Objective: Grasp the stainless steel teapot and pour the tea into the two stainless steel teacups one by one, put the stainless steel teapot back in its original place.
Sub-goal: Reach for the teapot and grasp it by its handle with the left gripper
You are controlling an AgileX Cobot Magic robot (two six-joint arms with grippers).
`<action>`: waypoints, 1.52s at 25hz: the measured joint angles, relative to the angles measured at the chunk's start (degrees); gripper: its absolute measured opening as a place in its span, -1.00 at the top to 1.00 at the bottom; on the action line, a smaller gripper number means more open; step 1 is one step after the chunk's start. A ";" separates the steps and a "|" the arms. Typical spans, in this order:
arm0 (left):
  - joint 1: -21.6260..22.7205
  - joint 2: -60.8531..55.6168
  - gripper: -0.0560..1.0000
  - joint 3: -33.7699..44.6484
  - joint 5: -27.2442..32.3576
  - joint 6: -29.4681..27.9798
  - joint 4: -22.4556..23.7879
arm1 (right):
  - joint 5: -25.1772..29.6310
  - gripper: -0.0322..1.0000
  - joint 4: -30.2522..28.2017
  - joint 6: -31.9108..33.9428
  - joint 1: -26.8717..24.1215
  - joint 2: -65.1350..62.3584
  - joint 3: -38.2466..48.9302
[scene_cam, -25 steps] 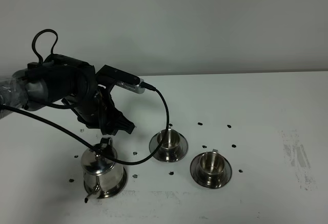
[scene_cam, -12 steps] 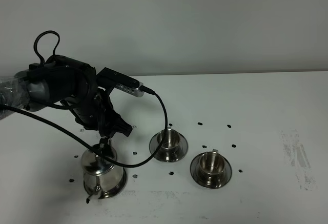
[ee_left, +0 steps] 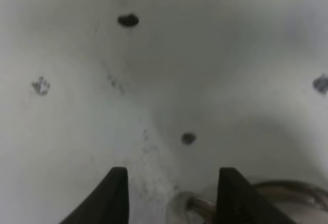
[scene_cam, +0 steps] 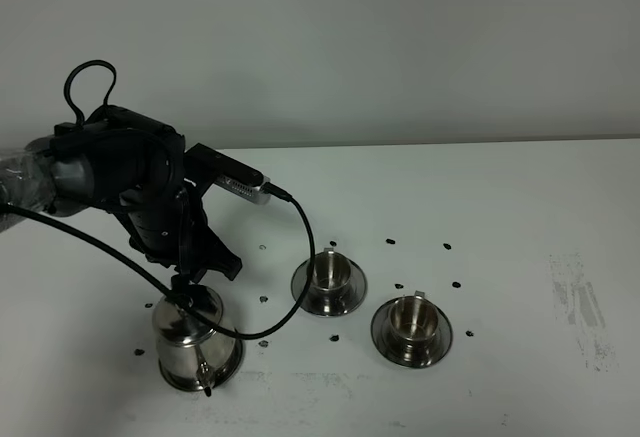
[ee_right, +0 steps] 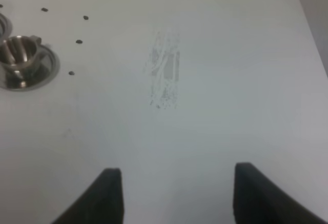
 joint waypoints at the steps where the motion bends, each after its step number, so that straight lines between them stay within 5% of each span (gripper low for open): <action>1: 0.16 0.00 0.02 0.00 0.53 0.00 0.13 | 0.00 -0.01 0.00 0.00 0.00 0.00 0.00; 23: 3.69 -4.92 0.02 0.00 11.01 -0.15 0.29 | 0.00 -0.01 0.00 -0.04 0.00 0.00 0.00; 38: 5.63 -5.02 0.05 6.24 7.59 -1.55 3.29 | 0.00 -0.01 0.00 -0.04 0.00 0.00 0.00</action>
